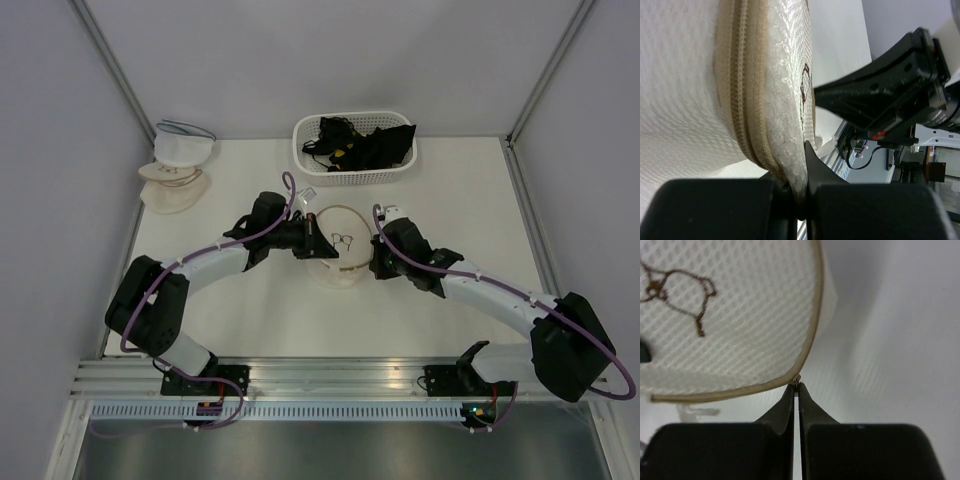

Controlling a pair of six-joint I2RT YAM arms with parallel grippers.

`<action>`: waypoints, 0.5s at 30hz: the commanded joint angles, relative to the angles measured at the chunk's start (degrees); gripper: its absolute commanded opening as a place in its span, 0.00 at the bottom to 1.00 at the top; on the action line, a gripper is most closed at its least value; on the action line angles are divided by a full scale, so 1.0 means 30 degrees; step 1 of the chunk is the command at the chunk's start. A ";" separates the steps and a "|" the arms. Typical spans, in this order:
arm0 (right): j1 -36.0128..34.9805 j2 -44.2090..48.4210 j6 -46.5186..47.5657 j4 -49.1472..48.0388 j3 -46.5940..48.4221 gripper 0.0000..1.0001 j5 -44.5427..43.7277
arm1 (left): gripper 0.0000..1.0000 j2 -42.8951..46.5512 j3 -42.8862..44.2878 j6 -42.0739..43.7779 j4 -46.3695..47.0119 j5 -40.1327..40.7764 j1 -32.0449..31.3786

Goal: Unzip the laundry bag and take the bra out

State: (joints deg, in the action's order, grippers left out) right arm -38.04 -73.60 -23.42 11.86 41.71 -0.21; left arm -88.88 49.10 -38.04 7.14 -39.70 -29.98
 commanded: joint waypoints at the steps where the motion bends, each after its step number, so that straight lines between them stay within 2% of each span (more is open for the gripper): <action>1: 0.0054 -0.0338 -0.0307 0.3342 0.1124 0.00 -0.6480 | 0.02 -0.0196 0.0857 0.1105 -0.0444 -0.1178 0.0031; 5: 0.0083 -0.1273 -0.0806 0.3431 0.1650 0.00 -0.8276 | 0.02 -0.0899 0.1590 0.1985 -0.1468 -0.2202 0.0031; 6: 0.0083 -0.1392 -0.0836 0.3198 0.1855 0.01 -0.8367 | 0.02 -0.1335 0.1766 0.2248 -0.1674 -0.3220 0.0031; 8: 0.0083 -0.1539 -0.0923 0.3050 0.2119 0.00 -0.9270 | 0.02 -0.1806 0.2847 0.3477 -0.3661 -0.3785 0.0002; 11: 0.0083 -0.1424 -0.0661 0.3166 0.2238 0.01 -0.9978 | 0.02 -0.2510 0.4108 0.5410 -0.5800 -0.4050 0.0002; 14: 0.0083 -0.0869 -0.0134 0.3109 0.2064 0.00 -0.9396 | 0.02 -0.3389 0.5807 0.6645 -0.7676 -0.3089 0.0031; 15: 0.0083 -0.0692 0.0099 0.3021 0.1946 0.01 -0.8437 | 0.18 -0.3535 0.6072 0.6500 -0.7681 -0.1547 0.0002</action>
State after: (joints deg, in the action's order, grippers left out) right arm -38.68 -77.67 -25.39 18.55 46.87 -20.95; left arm -98.45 63.51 -25.34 -7.62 -45.82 -30.13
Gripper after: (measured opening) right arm 0.011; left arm 0.095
